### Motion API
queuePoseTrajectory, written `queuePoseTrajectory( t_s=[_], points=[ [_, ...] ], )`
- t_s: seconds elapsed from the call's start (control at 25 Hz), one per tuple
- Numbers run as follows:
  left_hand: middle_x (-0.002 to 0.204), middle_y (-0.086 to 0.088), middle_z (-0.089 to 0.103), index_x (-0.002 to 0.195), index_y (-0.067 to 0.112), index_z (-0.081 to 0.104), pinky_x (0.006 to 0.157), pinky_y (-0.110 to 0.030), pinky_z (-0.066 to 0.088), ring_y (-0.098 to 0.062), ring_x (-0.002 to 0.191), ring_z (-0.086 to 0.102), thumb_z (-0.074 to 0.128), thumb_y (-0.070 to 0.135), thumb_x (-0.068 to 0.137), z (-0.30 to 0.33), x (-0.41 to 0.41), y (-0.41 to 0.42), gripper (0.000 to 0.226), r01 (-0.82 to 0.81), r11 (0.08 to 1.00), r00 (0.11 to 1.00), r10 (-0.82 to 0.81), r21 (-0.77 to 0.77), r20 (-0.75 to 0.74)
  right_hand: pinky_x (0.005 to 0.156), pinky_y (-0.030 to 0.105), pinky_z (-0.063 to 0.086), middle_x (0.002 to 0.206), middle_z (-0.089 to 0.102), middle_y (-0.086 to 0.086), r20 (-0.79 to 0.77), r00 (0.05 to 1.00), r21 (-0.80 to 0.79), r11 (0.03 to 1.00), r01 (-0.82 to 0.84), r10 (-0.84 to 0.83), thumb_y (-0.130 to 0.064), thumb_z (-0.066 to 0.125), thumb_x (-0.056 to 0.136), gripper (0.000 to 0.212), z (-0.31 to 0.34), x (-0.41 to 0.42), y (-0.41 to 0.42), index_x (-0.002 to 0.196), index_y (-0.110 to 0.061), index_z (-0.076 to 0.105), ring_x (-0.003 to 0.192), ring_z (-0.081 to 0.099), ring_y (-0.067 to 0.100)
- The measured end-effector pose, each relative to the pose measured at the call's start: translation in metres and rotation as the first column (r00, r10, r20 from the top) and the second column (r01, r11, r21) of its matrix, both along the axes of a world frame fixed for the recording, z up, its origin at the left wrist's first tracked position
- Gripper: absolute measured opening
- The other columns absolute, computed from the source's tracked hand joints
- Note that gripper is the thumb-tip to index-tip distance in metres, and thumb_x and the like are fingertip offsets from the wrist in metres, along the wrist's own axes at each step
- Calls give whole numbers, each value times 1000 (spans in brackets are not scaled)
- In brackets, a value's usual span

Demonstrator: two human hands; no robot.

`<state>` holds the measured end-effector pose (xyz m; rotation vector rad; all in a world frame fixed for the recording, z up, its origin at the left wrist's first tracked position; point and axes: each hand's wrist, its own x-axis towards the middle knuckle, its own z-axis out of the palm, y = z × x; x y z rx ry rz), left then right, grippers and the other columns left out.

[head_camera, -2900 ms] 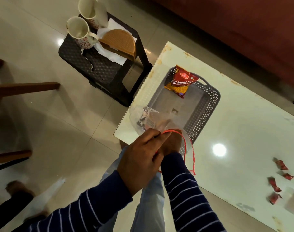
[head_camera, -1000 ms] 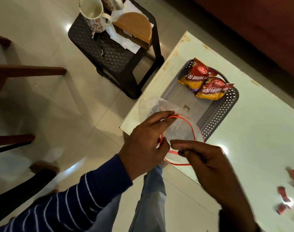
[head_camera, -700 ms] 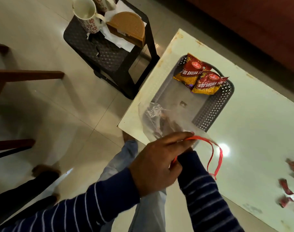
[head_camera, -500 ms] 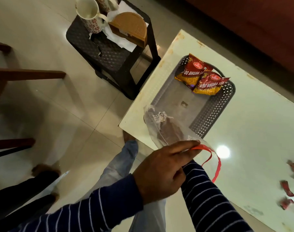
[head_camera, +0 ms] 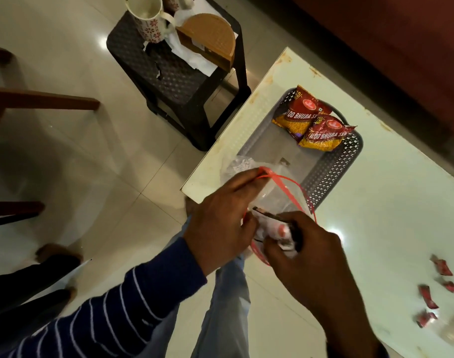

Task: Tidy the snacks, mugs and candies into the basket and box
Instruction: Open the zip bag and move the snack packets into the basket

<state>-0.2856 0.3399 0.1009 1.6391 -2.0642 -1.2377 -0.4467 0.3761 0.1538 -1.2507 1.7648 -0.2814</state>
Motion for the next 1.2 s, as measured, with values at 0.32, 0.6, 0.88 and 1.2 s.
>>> queuePoseTrajectory(
  t_s=[0.32, 0.6, 0.88, 1.2],
  points=[
    [143, 12, 50, 137, 23, 55, 79, 1, 38, 0, 94, 53, 62, 5, 77, -7, 9, -3, 64, -9, 1000, 999, 11, -26, 52, 49, 26, 54, 81, 71, -1, 529, 483, 309, 689, 656, -697, -26, 55, 94, 17, 11, -47, 2, 94, -20, 71, 63, 66, 15],
    [107, 15, 71, 104, 28, 70, 72, -8, 50, 9, 61, 52, 63, 18, 76, 1, 24, 15, 30, 51, 999, 998, -50, -18, 36, 69, 33, 59, 122, 69, 8, 718, 179, 410, 617, 672, -672, -22, 70, 85, 44, -38, -47, -11, 127, -25, 62, 90, 74, 29],
    [95, 12, 72, 91, 22, 72, 69, -12, 53, 10, 72, 52, 53, 21, 78, 14, 37, 32, 23, 246, 969, 966, -244, 11, -87, 85, 39, 51, 137, 57, 13, -314, 945, -525, 846, -94, -90, 14, 77, 66, 54, -96, -80, -28, 107, -21, 75, 112, 55, 38],
    [100, 6, 74, 96, 17, 75, 81, -20, 58, -5, 92, 68, 68, 10, 77, 13, 43, 33, 21, 329, 943, 924, -331, -43, -188, 78, 44, 41, 132, 63, 8, -602, 785, -505, 694, -513, 143, 6, 64, 75, 39, -131, -113, -55, 105, -18, 57, 101, 56, 38]
  ],
)
